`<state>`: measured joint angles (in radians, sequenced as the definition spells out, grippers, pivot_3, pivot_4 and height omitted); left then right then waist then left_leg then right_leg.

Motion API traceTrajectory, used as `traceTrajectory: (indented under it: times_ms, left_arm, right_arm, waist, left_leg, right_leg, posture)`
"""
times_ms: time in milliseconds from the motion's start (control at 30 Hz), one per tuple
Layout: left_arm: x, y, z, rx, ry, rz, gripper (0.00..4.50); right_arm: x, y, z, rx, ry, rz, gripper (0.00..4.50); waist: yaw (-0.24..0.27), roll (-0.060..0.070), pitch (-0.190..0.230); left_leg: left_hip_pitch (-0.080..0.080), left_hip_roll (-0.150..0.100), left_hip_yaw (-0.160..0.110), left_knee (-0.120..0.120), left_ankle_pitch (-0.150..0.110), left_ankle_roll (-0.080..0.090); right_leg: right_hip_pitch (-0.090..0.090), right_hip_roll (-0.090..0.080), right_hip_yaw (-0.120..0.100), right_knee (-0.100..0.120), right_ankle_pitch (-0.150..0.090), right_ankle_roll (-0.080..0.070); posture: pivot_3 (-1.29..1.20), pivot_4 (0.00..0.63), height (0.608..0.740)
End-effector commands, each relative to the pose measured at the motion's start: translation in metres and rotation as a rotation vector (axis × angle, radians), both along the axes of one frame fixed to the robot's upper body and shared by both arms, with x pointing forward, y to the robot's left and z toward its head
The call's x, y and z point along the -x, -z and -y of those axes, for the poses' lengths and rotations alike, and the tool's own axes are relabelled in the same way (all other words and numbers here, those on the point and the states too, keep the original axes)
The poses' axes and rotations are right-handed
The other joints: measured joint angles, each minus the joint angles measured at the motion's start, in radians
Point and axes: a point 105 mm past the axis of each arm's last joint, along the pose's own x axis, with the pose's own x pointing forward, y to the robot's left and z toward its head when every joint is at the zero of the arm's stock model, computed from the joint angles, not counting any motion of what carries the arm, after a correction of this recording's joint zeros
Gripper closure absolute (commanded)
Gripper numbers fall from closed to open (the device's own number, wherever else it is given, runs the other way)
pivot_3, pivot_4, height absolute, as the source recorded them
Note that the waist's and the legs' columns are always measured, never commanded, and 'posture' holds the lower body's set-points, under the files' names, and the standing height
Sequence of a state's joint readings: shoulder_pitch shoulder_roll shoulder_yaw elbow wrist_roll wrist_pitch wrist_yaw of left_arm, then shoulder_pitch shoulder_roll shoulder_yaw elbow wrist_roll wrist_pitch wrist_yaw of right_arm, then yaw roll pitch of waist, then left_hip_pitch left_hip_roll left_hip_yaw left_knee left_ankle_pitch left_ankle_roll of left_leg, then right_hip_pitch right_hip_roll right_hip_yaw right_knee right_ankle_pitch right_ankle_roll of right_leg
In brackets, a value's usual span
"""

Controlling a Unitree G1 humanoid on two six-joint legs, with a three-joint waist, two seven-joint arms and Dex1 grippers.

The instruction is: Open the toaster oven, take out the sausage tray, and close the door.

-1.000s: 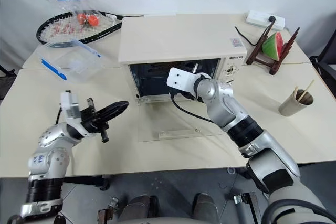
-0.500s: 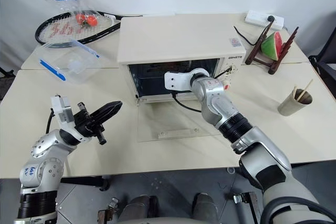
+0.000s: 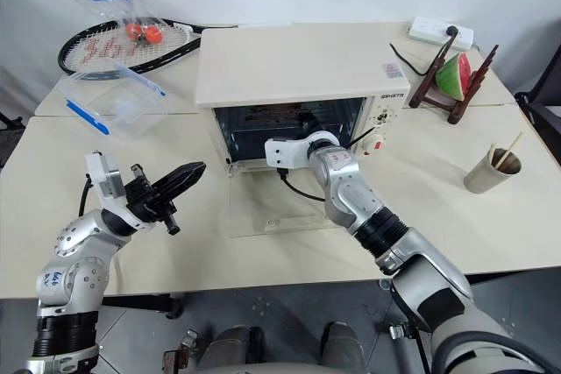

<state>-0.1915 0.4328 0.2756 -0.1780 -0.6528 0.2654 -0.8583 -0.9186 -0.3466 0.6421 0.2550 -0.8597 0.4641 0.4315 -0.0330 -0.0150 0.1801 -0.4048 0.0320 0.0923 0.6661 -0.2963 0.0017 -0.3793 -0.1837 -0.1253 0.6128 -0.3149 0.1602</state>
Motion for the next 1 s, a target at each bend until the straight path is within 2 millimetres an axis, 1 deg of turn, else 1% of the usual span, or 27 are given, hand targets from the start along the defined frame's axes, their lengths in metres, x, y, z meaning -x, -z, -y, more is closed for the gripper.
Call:
traceTrajectory:
  times_ms: [33,200,367,500,633,700,833,867,900,967,1000]
  left_arm:
    - [0.001,-0.007,-0.002,0.008,-0.005,0.026,4.50]
    - [0.000,-0.007,-0.004,0.006,-0.014,0.012,4.50]
    - [-0.003,-0.007,-0.010,0.007,-0.038,-0.018,4.50]
    - [-0.010,-0.007,-0.015,0.000,-0.063,-0.042,4.50]
    - [-0.013,-0.008,-0.016,0.000,-0.069,-0.048,4.50]
    - [-0.015,-0.011,-0.016,0.009,-0.068,-0.050,4.50]
    - [-0.023,-0.014,-0.024,0.042,-0.107,-0.097,4.50]
    - [-0.024,-0.016,-0.026,0.055,-0.114,-0.102,4.12]
    - [-0.024,-0.017,-0.027,0.063,-0.118,-0.105,3.94]
    - [-0.025,-0.020,-0.030,0.084,-0.116,-0.117,3.41]
    - [-0.024,-0.021,-0.031,0.099,-0.103,-0.132,3.07]
  right_arm:
    - [0.003,-0.013,-0.002,-0.053,0.007,0.030,2.74]
    - [0.008,-0.018,-0.003,-0.100,0.007,0.055,4.48]
    - [0.014,-0.029,-0.003,-0.124,-0.021,0.124,4.48]
    - [0.021,-0.033,-0.001,-0.133,-0.048,0.167,4.48]
    - [0.027,-0.034,-0.001,-0.137,-0.065,0.193,4.48]
    - [0.035,-0.033,-0.001,-0.131,-0.089,0.215,4.48]
    - [0.050,-0.027,0.002,-0.125,-0.124,0.234,4.48]
    - [0.052,-0.025,0.002,-0.123,-0.131,0.234,4.50]
    - [0.054,-0.024,0.003,-0.122,-0.135,0.234,4.50]
    - [0.061,-0.021,0.004,-0.109,-0.157,0.242,4.50]
    - [0.064,-0.020,0.005,-0.107,-0.161,0.241,4.50]
  waist:
    - [0.001,0.000,0.000]
    - [0.001,0.000,0.000]
    - [0.001,0.000,0.000]
    - [0.002,0.000,0.000]
    - [0.001,0.000,0.000]
    - [0.002,0.000,0.000]
    - [0.004,0.000,0.000]
    - [0.004,0.000,0.000]
    - [0.003,0.000,0.000]
    - [0.003,0.000,0.000]
    - [0.002,0.000,0.000]
  left_leg:
    - [0.000,0.000,0.000,0.000,0.000,0.000]
    - [0.000,0.000,0.000,0.000,0.000,0.000]
    - [0.000,0.000,0.000,0.000,0.000,0.000]
    - [0.000,0.000,0.000,-0.001,0.000,0.000]
    - [0.000,0.000,0.000,-0.001,0.000,0.000]
    - [0.000,0.000,0.000,-0.002,0.000,0.000]
    - [0.000,0.000,0.000,-0.002,0.000,0.000]
    - [0.000,0.000,0.000,-0.002,0.000,0.000]
    - [0.000,0.000,0.000,-0.002,0.000,0.000]
    - [0.000,0.000,0.000,-0.002,0.000,-0.001]
    - [0.000,0.000,0.000,-0.002,0.000,-0.001]
  right_leg:
    - [0.000,0.000,0.000,0.000,0.000,0.000]
    - [0.000,0.000,0.000,0.000,0.000,0.000]
    - [0.000,0.000,0.000,0.000,0.000,0.000]
    - [0.000,0.000,0.000,0.000,0.000,0.000]
    - [0.000,0.000,0.000,-0.001,0.000,0.000]
    - [0.000,0.000,0.000,-0.001,0.000,0.000]
    - [0.000,0.000,-0.001,-0.002,0.000,0.000]
    - [0.000,0.000,-0.001,-0.002,0.000,0.000]
    - [0.000,0.000,-0.001,-0.002,0.000,0.000]
    - [0.000,0.000,-0.001,-0.002,0.000,0.000]
    - [0.000,0.000,-0.001,-0.002,0.000,0.000]
  posture:
    - [0.00,0.150,0.740]
    - [0.00,0.150,0.740]
    - [0.00,0.150,0.740]
    - [0.00,0.150,0.740]
    - [0.00,0.150,0.740]
    - [0.00,0.150,0.740]
    - [0.00,0.150,0.740]
    - [0.00,0.150,0.740]
    - [0.00,0.150,0.740]
    - [0.00,0.150,0.740]
    - [0.00,0.150,0.740]
